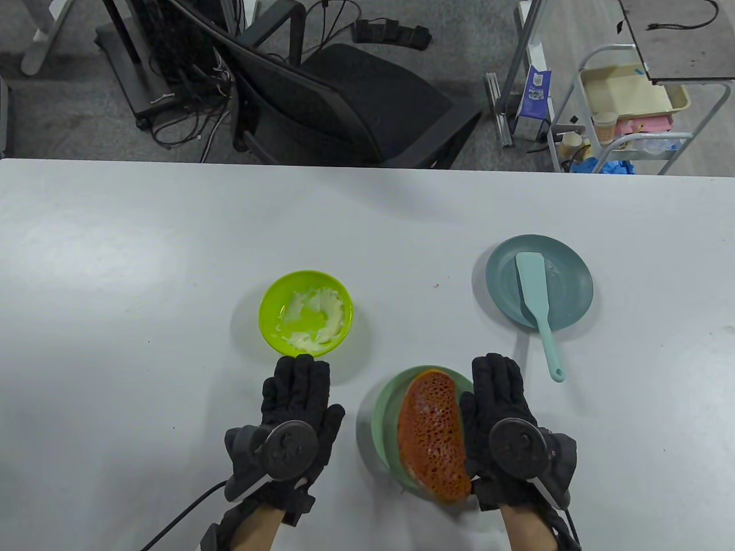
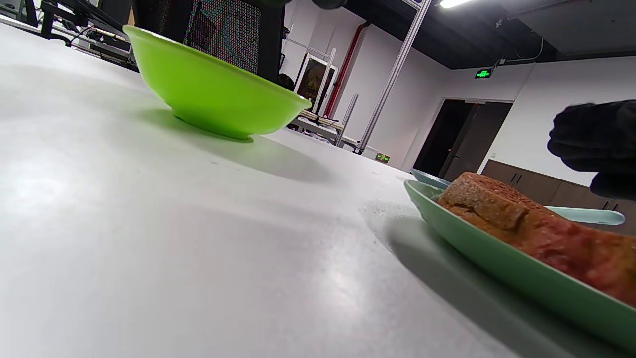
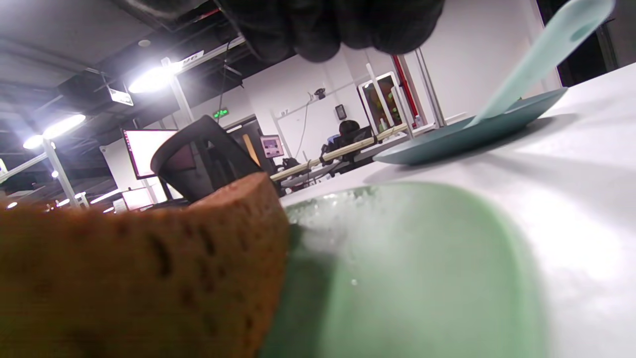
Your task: Dip dessert spatula into salad dressing and spread onto bread slice
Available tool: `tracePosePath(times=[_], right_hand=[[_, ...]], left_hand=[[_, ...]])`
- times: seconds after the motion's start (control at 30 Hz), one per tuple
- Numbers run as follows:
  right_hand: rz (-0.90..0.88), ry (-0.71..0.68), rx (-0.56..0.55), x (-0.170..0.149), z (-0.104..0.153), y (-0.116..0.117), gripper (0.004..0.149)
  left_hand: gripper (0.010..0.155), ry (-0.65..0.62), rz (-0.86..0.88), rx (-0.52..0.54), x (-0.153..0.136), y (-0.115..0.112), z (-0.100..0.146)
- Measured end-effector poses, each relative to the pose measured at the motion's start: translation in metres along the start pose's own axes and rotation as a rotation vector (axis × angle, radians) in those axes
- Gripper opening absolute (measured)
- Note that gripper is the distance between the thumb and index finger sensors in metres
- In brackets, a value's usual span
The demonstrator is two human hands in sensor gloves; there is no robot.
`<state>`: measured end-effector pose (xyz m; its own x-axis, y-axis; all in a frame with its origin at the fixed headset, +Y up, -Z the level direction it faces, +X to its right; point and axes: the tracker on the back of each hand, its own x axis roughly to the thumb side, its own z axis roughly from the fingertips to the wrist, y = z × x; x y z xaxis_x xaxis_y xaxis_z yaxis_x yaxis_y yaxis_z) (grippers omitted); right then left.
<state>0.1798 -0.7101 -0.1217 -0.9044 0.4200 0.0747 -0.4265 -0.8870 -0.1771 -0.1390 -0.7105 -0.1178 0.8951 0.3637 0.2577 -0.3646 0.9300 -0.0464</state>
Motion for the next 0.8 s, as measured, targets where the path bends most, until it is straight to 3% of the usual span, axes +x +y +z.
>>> tracePosePath(times=[0.8], right_hand=[[-0.030, -0.010, -0.039, -0.0010, 0.0045, -0.0041, 0.061]], left_hand=[[0.071, -0.008, -0.016, -0.007, 0.0022, -0.0013, 0.0012]])
